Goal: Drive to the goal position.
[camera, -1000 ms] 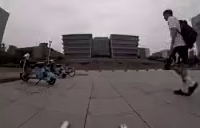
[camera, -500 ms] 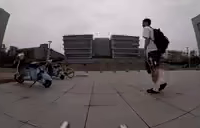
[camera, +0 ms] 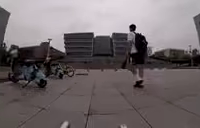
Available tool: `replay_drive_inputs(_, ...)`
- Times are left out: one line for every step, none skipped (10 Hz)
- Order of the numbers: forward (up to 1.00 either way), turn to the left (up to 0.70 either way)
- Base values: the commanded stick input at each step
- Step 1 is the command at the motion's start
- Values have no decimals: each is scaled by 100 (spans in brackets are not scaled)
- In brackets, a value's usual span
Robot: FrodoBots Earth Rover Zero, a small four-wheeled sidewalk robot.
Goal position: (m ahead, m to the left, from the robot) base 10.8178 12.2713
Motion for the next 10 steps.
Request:
replay_drive_inputs(70, -1)
replay_drive_inputs(70, -7)
replay_drive_inputs(70, -26)
replay_drive_inputs(70, -26)
replay_drive_inputs(70, -19)
replay_drive_inputs(70, -10)
replay_drive_inputs(70, 0)
replay_drive_inputs(70, 0)
replay_drive_inputs(70, 0)
replay_drive_inputs(70, 0)
